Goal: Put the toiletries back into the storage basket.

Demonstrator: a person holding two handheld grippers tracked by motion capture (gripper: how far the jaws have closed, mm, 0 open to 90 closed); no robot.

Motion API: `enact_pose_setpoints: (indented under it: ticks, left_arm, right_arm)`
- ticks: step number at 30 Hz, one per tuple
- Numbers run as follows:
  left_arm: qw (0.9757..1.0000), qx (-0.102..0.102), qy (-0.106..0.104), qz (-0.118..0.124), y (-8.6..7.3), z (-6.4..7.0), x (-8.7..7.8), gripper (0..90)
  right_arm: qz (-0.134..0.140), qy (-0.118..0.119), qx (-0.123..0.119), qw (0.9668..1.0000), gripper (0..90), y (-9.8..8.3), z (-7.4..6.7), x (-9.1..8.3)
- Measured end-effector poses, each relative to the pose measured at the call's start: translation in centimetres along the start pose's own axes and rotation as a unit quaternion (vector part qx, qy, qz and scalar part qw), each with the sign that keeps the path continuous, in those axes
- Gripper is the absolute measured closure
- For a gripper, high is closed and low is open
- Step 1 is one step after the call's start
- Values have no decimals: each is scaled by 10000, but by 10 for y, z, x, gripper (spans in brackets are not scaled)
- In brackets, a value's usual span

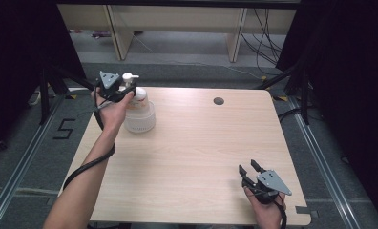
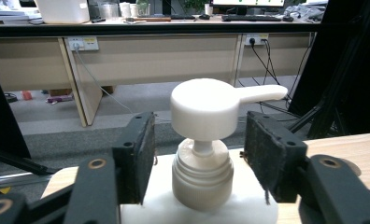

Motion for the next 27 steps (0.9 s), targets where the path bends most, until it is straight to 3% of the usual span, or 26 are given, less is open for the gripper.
enact_pose_setpoints:
  ticks: [2,6,9,14,15,27]
  left_arm:
    - [10000,22,-8,6,0,1,-2,408]
    - [10000,25,-53,5,1,3,-7,386]
    - [10000,25,-73,-5,1,4,-12,379]
    - [9999,34,-123,27,1,6,-21,369]
    - [9999,35,-140,35,1,6,-22,369]
    - [9995,0,-269,154,-6,10,-41,368]
  right_arm:
    - [61,-68,-152,9998,496,1,3,0]
    - [61,-72,-149,9998,495,1,3,0]
    - [13,-108,-32,9999,495,1,3,-1]
    - [36,-110,-83,9999,494,1,3,-1]
    - [-9,-109,20,9999,494,0,2,-1]
    - [-30,-111,53,9999,493,0,2,-1]
Point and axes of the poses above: each handheld gripper's, and its own axes: x roughly forward along the jaws, y roughly out of its top, z roughly to its right, the point moved 9 cm from there along x, roughly forward along the jaws, and after that the axes turned 4 degrees about -y, right-handed, at the moved point
